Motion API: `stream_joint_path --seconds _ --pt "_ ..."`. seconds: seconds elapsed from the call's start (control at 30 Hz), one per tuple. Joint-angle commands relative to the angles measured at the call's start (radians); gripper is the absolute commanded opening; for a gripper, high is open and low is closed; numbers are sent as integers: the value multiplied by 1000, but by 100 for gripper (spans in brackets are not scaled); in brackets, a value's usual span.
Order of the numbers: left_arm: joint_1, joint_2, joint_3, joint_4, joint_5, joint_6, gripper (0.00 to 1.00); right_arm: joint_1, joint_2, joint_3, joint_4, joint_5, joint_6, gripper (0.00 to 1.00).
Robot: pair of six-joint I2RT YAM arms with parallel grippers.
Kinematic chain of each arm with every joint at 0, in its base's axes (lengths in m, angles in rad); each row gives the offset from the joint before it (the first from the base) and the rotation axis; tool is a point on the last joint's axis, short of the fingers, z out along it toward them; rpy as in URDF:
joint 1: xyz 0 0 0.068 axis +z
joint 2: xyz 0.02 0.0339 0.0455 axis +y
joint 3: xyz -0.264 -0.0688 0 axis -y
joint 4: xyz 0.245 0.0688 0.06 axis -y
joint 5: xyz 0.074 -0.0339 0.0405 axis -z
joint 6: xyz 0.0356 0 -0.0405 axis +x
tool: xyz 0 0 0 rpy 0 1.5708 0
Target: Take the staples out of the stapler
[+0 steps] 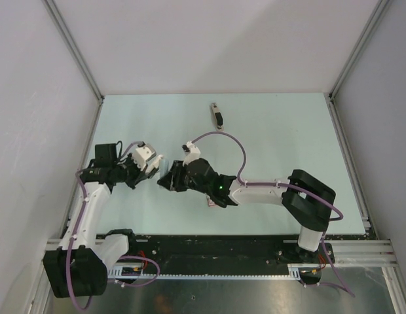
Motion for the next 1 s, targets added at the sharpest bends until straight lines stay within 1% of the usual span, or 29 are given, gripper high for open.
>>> stream_joint_path --seconds 0.0,0.07,0.27,0.4,0.43,0.53,0.67,0.8,0.83,0.87,0.93,0.97 --pt "8 -29 -30 81 -126 72 2 -31 -34 -57 -32 -35 -82 0" --pt "8 -39 -52 119 -148 84 2 -39 -28 -64 -27 -66 -103 0" --pt "0 -86 -136 265 -238 175 3 -58 -17 -65 -23 -203 -249 0" --pt "-46 -116 -184 342 -319 242 4 -72 -13 -66 -34 -245 -314 0" --pt "-55 -126 -196 358 -338 259 4 -74 -11 -66 -30 -255 -320 0" --pt "-130 -158 -236 404 -397 296 4 -78 1 -66 -3 -266 -319 0" --pt "-206 -212 -289 442 -460 324 4 -79 17 -66 49 -260 -286 0" --pt "-242 -236 -308 451 -484 304 5 -77 36 -64 112 -254 -240 0" --pt "-247 -236 -304 449 -487 281 8 -76 39 -62 119 -247 -230 0" --pt "-252 -234 -293 443 -488 248 13 -77 41 -58 126 -236 -222 0" --pt "-257 -219 -248 401 -464 169 34 -78 40 -54 137 -208 -209 0" --pt "-258 -211 -218 365 -438 128 44 -80 35 -50 140 -192 -205 0"
